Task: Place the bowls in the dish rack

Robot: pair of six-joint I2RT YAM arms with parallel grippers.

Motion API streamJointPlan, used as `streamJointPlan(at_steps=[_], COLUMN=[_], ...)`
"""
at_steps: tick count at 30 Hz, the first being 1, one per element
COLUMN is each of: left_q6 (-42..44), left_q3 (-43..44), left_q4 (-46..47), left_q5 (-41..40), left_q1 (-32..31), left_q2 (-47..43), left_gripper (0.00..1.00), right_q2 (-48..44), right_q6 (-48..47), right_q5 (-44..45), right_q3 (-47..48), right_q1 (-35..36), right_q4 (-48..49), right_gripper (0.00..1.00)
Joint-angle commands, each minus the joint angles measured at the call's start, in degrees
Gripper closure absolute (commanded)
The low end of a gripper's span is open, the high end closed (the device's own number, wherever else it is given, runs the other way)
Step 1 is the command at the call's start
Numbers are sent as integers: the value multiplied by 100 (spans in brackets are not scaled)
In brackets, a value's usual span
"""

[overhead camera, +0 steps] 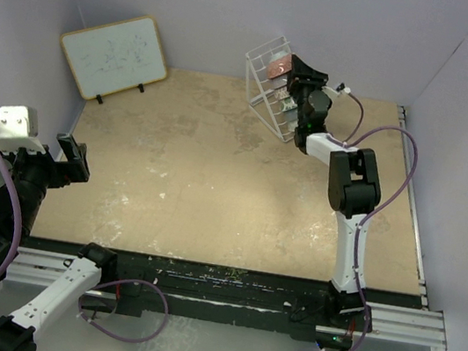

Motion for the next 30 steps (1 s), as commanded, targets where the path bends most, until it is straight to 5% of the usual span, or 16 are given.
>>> streamJointPlan(at_steps=[1,16,30], left_q6=[-14,-115,-208], left_q3=[183,310,331], left_q4=[108,-45,48], left_q5=[83,127,389], left_q1=[-41,-45,-55], left_q2=[66,40,154], left_gripper=[1,1,1], right_q2=[-568,-588,-1427], right_q6=[-74,-291,-517], right_q5=[30,-474,-344], right_q3=[-34,604,-296], right_q1=[-62,-138,-276], right_q4=[-362,-2178,-2662], right_gripper=[52,40,40])
